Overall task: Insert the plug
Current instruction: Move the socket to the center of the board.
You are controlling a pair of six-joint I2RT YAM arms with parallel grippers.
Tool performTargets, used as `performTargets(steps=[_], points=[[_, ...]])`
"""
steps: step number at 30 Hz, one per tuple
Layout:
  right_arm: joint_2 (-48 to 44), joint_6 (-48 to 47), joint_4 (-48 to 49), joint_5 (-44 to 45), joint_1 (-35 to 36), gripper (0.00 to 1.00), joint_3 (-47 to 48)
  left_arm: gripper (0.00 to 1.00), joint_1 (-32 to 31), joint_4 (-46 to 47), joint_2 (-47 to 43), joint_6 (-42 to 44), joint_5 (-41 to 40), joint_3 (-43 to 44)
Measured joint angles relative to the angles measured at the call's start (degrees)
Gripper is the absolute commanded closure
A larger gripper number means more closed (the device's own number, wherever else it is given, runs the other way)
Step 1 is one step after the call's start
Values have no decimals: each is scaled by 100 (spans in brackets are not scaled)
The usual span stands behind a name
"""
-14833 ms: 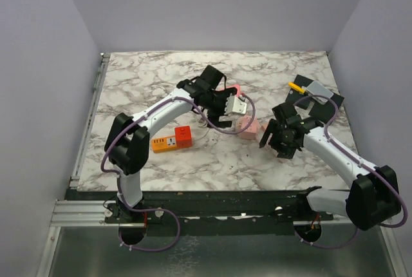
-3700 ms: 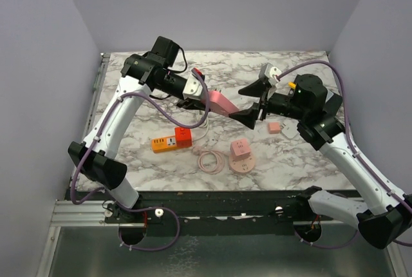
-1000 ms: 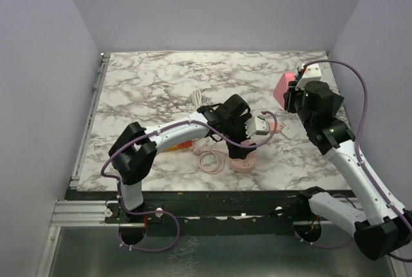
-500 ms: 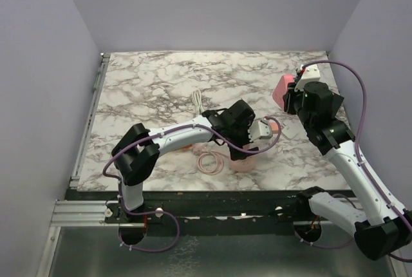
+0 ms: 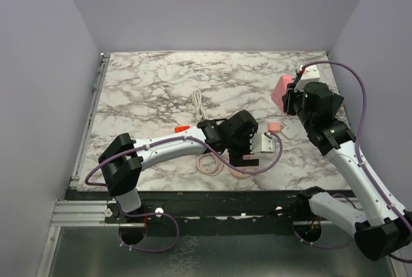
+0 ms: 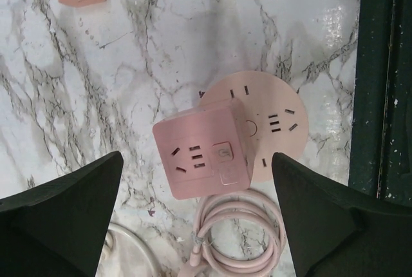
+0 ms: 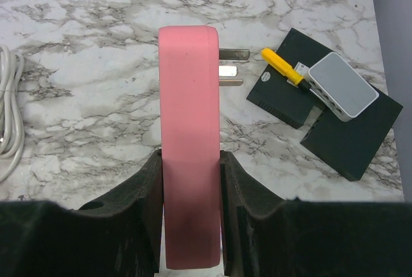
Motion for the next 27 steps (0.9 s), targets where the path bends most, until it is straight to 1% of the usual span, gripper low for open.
performTargets(steps=[4, 8, 11, 14, 21, 27], points=[[-15, 4, -44, -37, 0, 99, 0, 1, 168, 13, -26, -356, -122, -15], [-31, 11, -50, -98, 0, 99, 0, 1, 468, 79, -20, -1036, -105, -7], [-46, 15, -52, -140, 0, 99, 4, 1, 629, 144, 9, -1386, -11, -4], [-52, 37, -55, -181, 0, 99, 11, 1, 625, 188, 120, -1635, 247, -2], [-61, 37, -103, -267, 0, 99, 31, 1, 629, 136, 490, -1853, 710, 85], [-90, 37, -138, -271, 0, 99, 33, 1, 710, -127, 769, -1727, 986, 282]])
